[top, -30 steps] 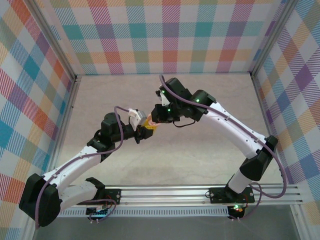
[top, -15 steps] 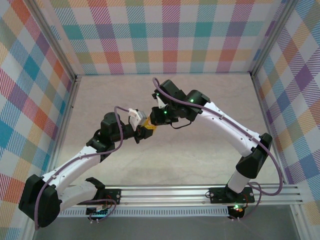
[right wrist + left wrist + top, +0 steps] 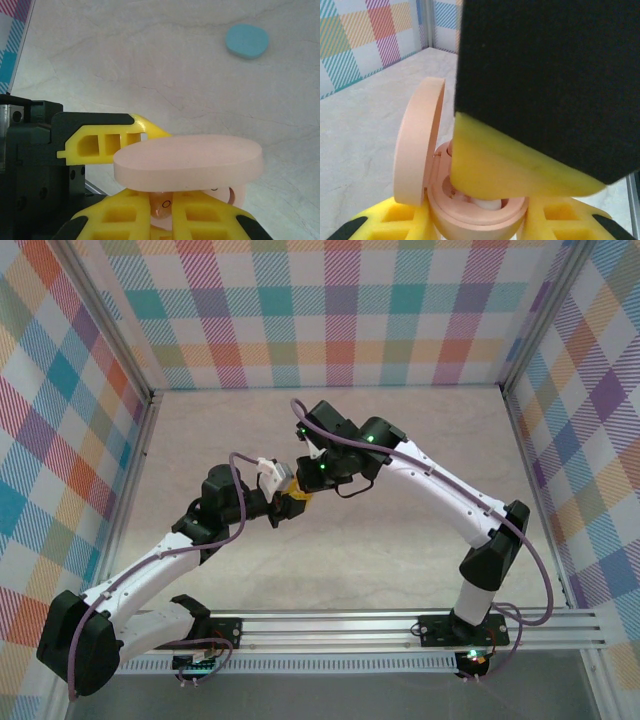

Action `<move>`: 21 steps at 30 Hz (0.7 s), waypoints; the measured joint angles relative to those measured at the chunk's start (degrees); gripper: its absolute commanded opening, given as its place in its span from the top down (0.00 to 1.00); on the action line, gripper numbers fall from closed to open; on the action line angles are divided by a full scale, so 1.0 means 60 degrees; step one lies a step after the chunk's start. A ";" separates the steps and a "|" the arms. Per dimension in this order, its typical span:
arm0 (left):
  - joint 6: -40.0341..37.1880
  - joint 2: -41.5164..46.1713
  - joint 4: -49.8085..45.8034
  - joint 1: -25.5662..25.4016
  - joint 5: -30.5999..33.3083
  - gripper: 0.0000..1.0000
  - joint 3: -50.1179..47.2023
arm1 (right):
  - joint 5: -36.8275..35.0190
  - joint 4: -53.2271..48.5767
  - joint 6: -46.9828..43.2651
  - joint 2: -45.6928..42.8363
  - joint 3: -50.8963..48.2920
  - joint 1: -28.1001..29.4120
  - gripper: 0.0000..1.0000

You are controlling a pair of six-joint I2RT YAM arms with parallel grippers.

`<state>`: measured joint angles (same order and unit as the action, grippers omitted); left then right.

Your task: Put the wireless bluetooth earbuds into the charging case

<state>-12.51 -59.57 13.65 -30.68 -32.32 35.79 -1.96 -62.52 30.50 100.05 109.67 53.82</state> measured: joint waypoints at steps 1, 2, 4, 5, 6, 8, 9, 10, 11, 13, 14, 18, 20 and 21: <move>0.0000 0.0011 -0.0004 0.0000 0.0000 0.98 0.0000 | -0.0015 -0.0036 -0.0018 0.0029 0.0051 0.0015 0.85; 0.0000 0.0022 0.0000 0.0000 0.0000 0.98 0.0000 | -0.0051 -0.0095 -0.0029 0.0066 0.0124 0.0029 0.84; 0.0000 0.0047 0.0000 0.0000 0.0004 0.98 0.0000 | -0.0113 -0.0208 -0.0073 0.0131 0.0262 0.0066 0.83; 0.0000 0.0069 0.0000 0.0000 0.0004 0.98 0.0000 | -0.0113 -0.0277 -0.0109 0.0178 0.0346 0.0073 0.81; 0.0000 0.0084 0.0000 0.0000 0.0007 0.98 0.0000 | -0.0117 -0.0324 -0.0157 0.0226 0.0426 0.0087 0.80; 0.0000 0.0102 0.0000 0.0000 0.0011 0.98 0.0000 | -0.0113 -0.0372 -0.0178 0.0284 0.0499 0.0098 0.79; -0.0004 0.0102 0.0000 0.0000 0.0011 0.98 0.0000 | -0.0109 -0.0408 -0.0182 0.0310 0.0535 0.0098 0.79; -0.0004 0.0102 0.0000 0.0000 0.0011 0.98 0.0000 | -0.0106 -0.0423 -0.0182 0.0328 0.0557 0.0098 0.78; -0.0004 0.0102 0.0000 0.0000 0.0007 0.98 0.0000 | -0.0106 -0.0444 -0.0178 0.0342 0.0576 0.0098 0.77; -0.0004 0.0102 0.0000 0.0000 0.0004 0.98 0.0000 | -0.0106 -0.0466 -0.0175 0.0357 0.0601 0.0098 0.75; -0.0004 0.0102 0.0000 0.0000 0.0004 0.98 0.0000 | -0.0106 -0.0466 -0.0175 0.0357 0.0608 0.0098 0.75; -0.0007 0.0127 0.0004 0.0000 0.0015 0.98 0.0000 | -0.0087 -0.0576 -0.0171 0.0361 0.0681 0.0106 0.75; -0.0011 0.0175 0.0007 0.0000 0.0033 0.98 0.0000 | -0.0069 -0.0601 -0.0168 0.0357 0.0707 0.0113 0.74; -0.0015 0.0193 0.0004 0.0000 0.0044 0.98 0.0000 | -0.0069 -0.0601 -0.0168 0.0357 0.0718 0.0120 0.74</move>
<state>-12.60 -58.41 13.67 -30.68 -32.05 35.79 -2.37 -66.13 29.50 102.19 113.97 54.54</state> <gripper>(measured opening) 0.356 0.255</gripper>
